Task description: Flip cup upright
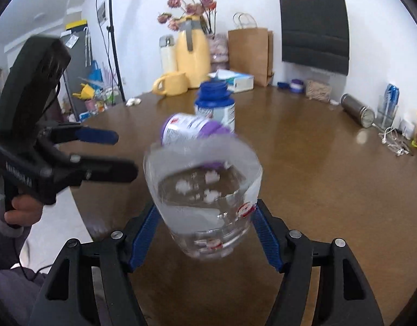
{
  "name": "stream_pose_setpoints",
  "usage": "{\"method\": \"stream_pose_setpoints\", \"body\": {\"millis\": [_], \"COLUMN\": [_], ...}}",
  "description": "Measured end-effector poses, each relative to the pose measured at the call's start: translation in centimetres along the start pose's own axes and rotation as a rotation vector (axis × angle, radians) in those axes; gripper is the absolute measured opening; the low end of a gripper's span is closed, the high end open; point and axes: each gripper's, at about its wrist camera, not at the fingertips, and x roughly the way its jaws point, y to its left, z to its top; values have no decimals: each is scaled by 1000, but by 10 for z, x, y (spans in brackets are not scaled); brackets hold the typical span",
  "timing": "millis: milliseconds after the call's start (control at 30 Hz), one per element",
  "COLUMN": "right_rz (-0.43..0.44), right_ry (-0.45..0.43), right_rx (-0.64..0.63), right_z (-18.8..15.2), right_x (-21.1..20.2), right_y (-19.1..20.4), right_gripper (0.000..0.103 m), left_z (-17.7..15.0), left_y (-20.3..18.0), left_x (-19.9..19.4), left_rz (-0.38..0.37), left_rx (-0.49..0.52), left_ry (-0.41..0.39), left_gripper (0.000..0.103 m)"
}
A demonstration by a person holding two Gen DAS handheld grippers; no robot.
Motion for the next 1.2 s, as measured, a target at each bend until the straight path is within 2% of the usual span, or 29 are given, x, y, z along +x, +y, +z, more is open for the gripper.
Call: {"method": "stream_pose_setpoints", "body": {"millis": [133, 300, 400, 567, 667, 733, 800, 933, 1200], "right_rz": [-31, -70, -67, -11, -30, -32, -17, -108, -109], "right_ry": [5, -49, -72, -96, -98, -112, -119, -67, -70], "right_rx": [-34, -40, 17, 132, 271, 377, 438, 401, 397], "right_z": [-3, -6, -3, 7, -2, -19, -40, -48, -46], "right_x": [-11, -52, -85, -136, -155, -161, -163, -161, -161], "right_y": [9, 14, 11, 11, 13, 15, 20, 24, 25], "right_gripper": [83, 84, 84, 84, 84, 84, 84, 84, 84], "left_z": [-5, -13, -17, -29, -37, -48, -62, -67, -68], "left_y": [8, 4, -3, -26, -40, -58, -73, -91, -85], "left_x": [-2, -34, -57, -104, -123, -131, -137, -137, -136], "left_rz": [5, 78, 125, 179, 185, 234, 222, 215, 222], "left_rx": [-77, -106, -115, -101, -101, -127, -107, -44, -60], "left_ry": [5, -81, -128, -213, -219, -204, -208, -209, -205], "left_gripper": [103, 103, 103, 103, 103, 103, 103, 103, 103]}}
